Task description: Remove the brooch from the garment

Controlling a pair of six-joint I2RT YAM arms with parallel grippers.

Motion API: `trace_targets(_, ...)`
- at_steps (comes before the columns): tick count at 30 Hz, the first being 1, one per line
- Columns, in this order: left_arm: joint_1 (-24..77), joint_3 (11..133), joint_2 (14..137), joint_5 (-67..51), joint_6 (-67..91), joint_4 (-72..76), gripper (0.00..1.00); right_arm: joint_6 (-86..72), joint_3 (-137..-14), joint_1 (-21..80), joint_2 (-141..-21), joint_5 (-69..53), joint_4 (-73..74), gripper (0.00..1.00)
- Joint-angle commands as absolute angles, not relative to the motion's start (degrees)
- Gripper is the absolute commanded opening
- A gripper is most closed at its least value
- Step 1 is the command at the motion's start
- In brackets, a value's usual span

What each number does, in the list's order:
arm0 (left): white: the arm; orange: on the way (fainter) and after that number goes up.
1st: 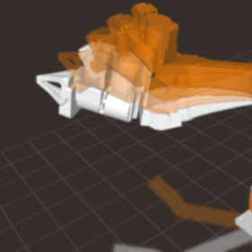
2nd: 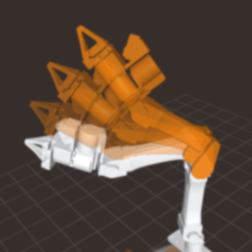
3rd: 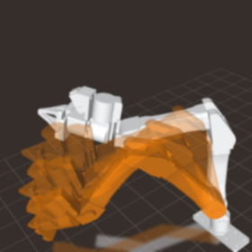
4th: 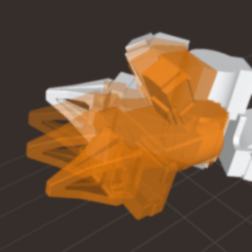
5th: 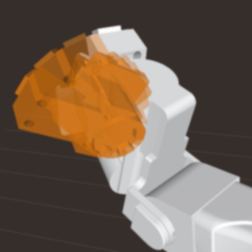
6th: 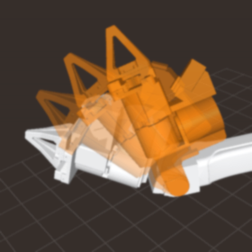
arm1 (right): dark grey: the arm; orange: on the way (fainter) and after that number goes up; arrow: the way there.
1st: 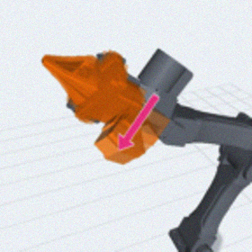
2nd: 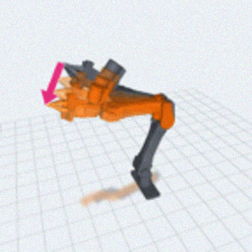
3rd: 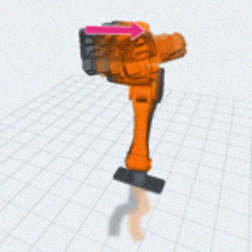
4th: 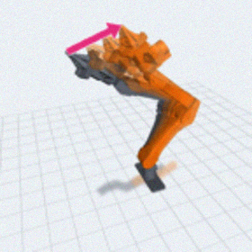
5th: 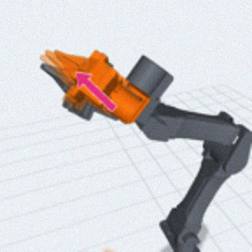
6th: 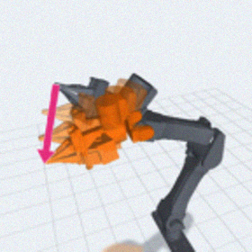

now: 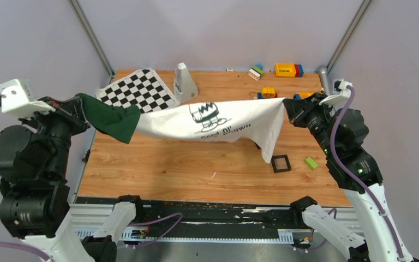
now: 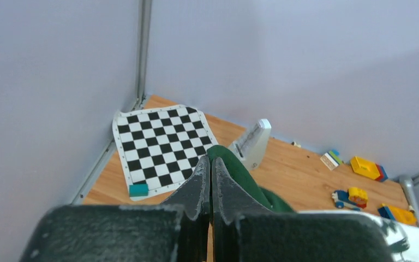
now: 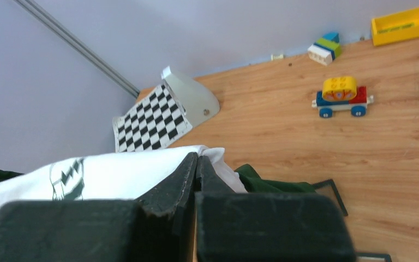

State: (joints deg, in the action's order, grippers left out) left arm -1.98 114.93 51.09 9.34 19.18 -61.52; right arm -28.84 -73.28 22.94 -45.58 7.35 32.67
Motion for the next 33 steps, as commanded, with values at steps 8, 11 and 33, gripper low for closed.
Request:
trace_targets(8, -2.6, 113.9, 71.5, -4.5, 18.2, -61.7, 0.00, -30.2, -85.0, 22.6, -67.3, -4.2, 34.3, 0.00)
trace_targets(11, -2.9, 126.7, 76.5, 0.2, 18.1, -64.7, 0.00, -29.9, -97.7, 22.4, -73.1, -7.1, 37.6, 0.00)
trace_targets(33, -0.8, 53.1, 31.7, -28.5, 32.1, -49.4, 0.00, -29.2, -58.5, 7.5, -68.3, -33.0, 33.6, 0.00)
